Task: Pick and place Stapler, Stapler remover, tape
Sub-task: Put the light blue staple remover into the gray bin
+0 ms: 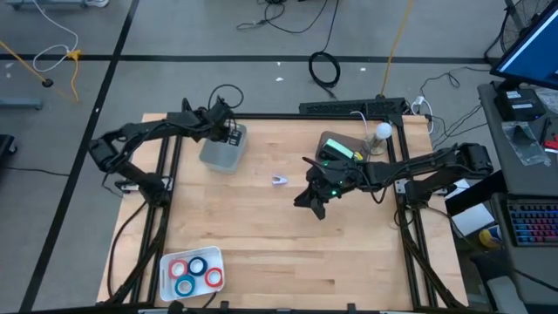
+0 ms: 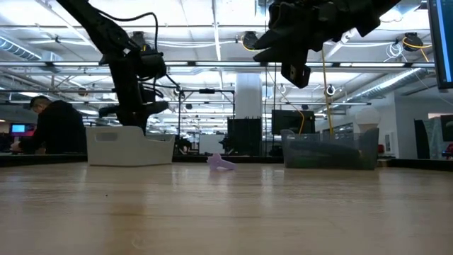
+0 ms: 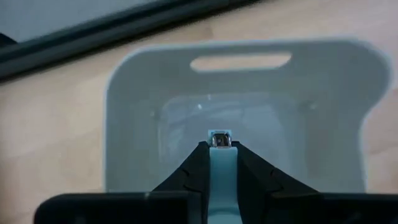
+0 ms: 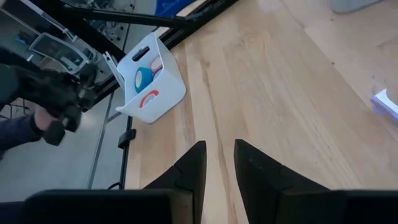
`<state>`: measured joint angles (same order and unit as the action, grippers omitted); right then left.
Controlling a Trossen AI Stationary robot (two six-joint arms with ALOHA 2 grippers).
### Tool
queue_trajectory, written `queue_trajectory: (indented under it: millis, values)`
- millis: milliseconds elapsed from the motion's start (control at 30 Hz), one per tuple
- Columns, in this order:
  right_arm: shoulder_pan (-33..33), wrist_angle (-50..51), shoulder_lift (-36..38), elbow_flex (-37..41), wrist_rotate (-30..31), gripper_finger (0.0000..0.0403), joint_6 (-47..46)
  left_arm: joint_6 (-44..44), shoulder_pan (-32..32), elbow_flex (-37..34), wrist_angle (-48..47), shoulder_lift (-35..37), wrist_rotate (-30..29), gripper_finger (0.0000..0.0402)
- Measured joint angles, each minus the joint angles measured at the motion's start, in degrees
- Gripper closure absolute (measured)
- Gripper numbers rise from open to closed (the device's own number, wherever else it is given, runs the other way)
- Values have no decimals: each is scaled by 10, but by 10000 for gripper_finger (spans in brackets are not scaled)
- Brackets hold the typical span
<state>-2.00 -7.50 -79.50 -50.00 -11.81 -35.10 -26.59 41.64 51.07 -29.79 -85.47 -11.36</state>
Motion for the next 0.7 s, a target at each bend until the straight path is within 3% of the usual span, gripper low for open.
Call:
queue_trajectory:
  millis: [300,700]
  values:
    - [0,-13,0,0,2,330,-2,19,4,0,29,-56,7,346]
    - [0,-13,0,0,2,330,-2,26,11,0,33,-56,8,337]
